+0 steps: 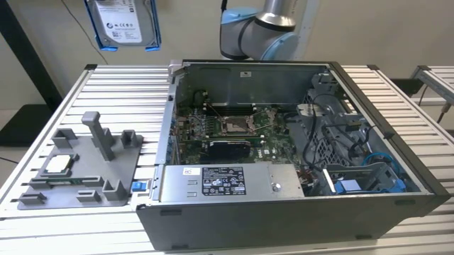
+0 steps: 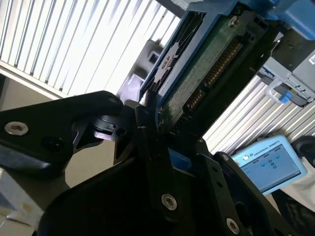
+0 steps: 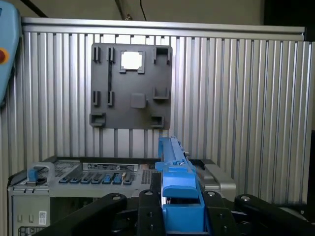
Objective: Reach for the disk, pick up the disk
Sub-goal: 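Pick up the disk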
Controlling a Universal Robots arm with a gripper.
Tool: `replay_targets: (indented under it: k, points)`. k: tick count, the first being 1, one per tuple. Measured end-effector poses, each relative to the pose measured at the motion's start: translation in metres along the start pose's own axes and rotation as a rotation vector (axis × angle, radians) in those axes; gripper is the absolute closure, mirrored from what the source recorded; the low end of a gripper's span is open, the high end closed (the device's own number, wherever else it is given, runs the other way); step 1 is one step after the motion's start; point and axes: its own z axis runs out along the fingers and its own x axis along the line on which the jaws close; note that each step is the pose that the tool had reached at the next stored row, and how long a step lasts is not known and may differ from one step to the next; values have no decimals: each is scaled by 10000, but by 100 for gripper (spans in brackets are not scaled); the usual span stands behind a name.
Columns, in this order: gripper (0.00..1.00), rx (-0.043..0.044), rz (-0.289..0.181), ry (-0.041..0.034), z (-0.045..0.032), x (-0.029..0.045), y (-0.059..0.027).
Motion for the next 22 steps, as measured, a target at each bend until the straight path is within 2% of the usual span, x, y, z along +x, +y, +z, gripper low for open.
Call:
replay_targets:
  k: [10,18,22]
  points:
    - [100,0,0,0,-2,0,-265]
    - [100,0,0,0,-2,0,-529]
    - [100,-1,0,1,-3,0,-614]
